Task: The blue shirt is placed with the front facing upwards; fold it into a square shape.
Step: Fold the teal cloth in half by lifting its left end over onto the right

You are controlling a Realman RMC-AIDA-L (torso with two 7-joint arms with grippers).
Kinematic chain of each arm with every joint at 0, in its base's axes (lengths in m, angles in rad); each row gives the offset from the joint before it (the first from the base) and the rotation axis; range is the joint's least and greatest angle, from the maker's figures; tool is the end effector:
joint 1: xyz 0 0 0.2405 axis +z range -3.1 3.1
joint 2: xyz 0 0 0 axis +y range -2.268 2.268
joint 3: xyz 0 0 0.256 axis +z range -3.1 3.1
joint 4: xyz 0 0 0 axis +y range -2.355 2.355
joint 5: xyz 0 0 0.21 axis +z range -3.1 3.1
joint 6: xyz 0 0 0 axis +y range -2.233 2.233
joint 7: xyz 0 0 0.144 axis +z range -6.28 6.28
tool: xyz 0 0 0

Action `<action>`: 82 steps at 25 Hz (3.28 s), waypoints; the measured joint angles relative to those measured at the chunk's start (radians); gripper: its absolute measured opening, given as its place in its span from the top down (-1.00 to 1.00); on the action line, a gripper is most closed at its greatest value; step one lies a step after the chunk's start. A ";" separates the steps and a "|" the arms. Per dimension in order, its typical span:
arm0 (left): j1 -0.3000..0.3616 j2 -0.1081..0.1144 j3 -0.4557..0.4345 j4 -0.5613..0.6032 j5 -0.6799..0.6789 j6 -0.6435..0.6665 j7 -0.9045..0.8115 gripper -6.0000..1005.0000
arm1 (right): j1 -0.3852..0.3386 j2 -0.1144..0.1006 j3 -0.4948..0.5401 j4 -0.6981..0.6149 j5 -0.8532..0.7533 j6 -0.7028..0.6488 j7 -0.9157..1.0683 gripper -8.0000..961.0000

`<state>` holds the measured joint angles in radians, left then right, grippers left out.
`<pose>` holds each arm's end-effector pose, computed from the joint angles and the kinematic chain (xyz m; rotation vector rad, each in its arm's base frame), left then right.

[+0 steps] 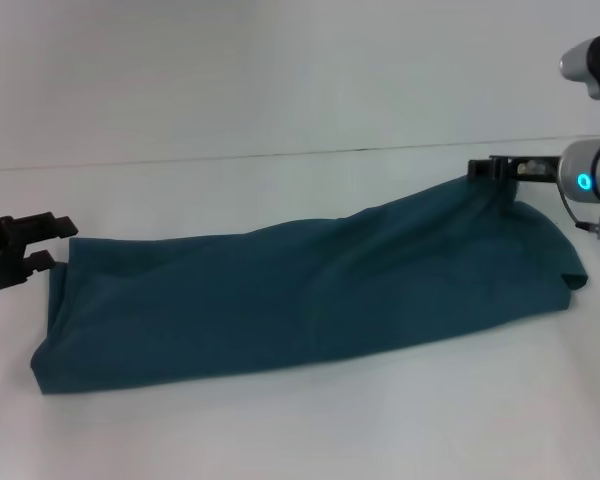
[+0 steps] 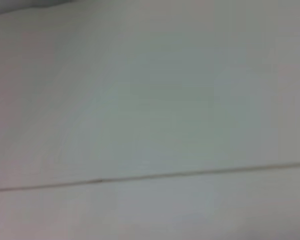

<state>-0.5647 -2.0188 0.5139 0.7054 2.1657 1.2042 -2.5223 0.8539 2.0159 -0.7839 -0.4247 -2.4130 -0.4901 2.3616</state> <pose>-0.3181 0.3816 0.0610 -1.7188 -1.9136 -0.7837 0.2824 0.4724 0.0196 -1.7973 1.2690 0.2401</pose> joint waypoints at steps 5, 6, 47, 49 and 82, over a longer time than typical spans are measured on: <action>-0.008 -0.002 0.002 -0.011 -0.011 -0.011 0.010 -0.26 | 0.023 0.001 -0.050 0.000 0.002 0.073 0.005 -0.37; -0.008 -0.002 0.003 -0.011 -0.012 -0.012 0.010 -0.26 | 0.019 -0.002 -0.049 -0.029 0.004 0.034 0.008 -0.37; 0.068 -0.041 -0.086 -0.134 -0.127 0.132 0.126 -0.26 | -0.457 -0.074 0.090 -0.265 0.414 -1.252 -0.382 -0.37; 0.046 -0.047 -0.087 -0.163 -0.127 0.093 0.125 -0.26 | -0.455 -0.070 0.090 -0.265 0.414 -1.246 -0.382 -0.37; 0.193 -0.077 -0.097 -0.082 -0.128 0.175 0.053 -0.26 | -0.443 -0.071 0.098 -0.210 0.413 -1.206 -0.400 -0.37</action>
<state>-0.3715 -2.0962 0.4169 0.6232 2.0382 1.3790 -2.4692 0.4114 1.9454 -0.6856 -0.6347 -2.0003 -1.6961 1.9620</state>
